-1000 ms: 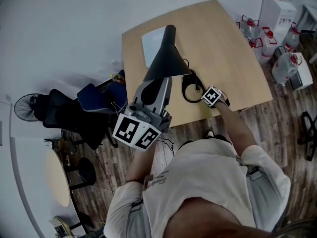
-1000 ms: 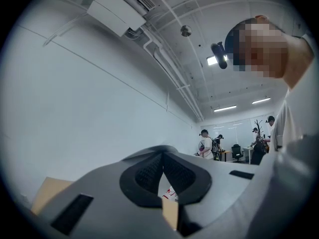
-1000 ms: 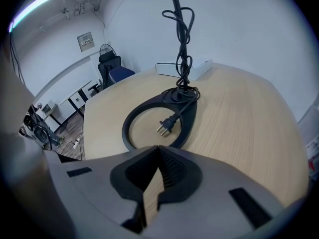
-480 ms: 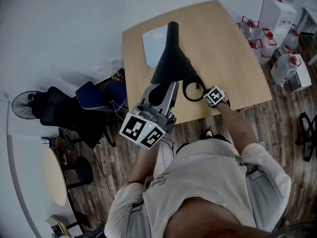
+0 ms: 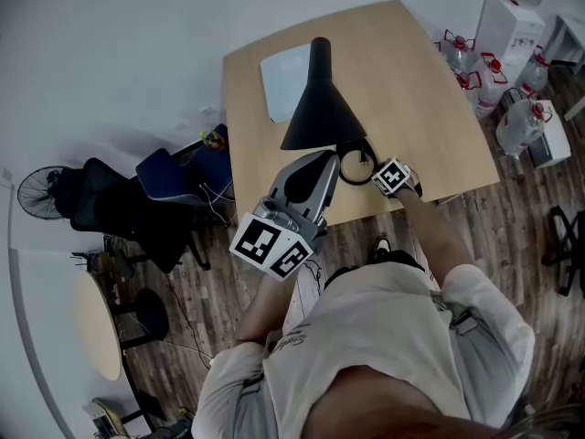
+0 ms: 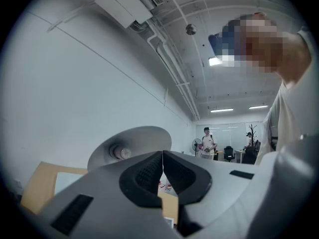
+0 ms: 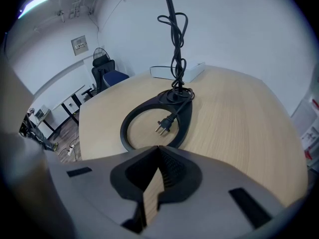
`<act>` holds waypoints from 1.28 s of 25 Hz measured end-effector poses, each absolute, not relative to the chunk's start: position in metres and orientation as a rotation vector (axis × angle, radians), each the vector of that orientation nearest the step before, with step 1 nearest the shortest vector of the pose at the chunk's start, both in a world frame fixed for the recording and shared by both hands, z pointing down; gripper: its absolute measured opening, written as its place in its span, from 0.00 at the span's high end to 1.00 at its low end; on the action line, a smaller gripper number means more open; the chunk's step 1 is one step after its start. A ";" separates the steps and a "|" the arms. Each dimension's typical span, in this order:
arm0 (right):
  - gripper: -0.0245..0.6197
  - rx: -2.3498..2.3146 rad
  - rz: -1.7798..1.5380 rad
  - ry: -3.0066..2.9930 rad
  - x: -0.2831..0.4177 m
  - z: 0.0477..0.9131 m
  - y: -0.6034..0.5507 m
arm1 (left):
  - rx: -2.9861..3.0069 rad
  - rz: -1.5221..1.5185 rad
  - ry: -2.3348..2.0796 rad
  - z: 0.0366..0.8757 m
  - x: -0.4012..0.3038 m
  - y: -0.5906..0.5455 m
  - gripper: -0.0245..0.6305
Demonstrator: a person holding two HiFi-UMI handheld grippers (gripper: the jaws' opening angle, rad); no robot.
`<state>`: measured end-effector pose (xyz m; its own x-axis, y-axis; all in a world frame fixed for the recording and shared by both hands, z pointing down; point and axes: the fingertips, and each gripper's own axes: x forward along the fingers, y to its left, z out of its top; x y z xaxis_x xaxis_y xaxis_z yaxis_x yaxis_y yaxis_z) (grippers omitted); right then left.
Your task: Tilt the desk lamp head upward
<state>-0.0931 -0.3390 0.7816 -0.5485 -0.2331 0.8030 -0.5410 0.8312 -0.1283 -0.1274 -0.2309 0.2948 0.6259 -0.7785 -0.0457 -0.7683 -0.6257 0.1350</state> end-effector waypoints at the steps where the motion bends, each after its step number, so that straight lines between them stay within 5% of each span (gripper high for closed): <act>1: 0.97 0.570 0.461 -2.159 -0.092 0.782 -0.337 | 2.733 -0.139 -1.307 0.300 -0.127 -0.228 0.94; 32: 0.97 0.908 0.279 -2.598 -0.066 0.533 -0.127 | 2.536 0.084 -1.245 0.448 -0.167 -0.104 0.94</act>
